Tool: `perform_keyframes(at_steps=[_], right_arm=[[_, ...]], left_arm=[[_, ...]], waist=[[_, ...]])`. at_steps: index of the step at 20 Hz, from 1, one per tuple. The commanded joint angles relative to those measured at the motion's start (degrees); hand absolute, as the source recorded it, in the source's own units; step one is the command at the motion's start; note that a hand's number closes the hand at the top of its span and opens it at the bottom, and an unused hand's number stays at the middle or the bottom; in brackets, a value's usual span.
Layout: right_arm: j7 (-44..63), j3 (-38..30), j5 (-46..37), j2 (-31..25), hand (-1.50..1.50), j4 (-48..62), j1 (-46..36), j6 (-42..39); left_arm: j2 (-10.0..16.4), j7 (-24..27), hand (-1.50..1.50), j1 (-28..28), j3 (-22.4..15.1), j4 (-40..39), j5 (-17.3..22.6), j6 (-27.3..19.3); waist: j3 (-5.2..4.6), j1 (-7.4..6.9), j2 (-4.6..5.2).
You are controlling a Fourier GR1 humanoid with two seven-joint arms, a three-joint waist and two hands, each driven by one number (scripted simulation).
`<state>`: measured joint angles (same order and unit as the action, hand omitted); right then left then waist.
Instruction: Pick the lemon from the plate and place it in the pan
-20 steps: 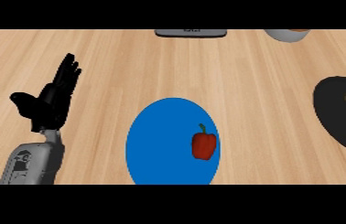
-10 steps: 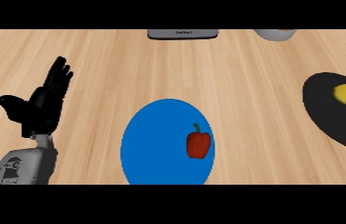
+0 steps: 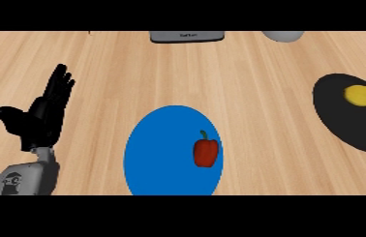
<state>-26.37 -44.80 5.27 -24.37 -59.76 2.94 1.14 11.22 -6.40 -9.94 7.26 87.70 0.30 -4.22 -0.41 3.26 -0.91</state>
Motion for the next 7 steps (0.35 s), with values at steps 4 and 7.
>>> perform_keyframes(at_steps=[4, 7], right_arm=[[11.47, 1.67, 2.49, 10.93, -1.50, -30.97, 17.41, -1.21], [16.87, 2.18, 1.48, 16.22, -1.50, -44.32, 24.34, 0.91]], left_arm=[[0.52, 1.16, 0.00, -1.34, -0.05, -1.46, -0.40, 0.69], [-0.28, 1.03, 0.00, -2.19, 0.02, -1.79, 0.11, 0.43]], waist=[[0.06, -0.83, 0.56], [0.18, -1.56, 0.75]])
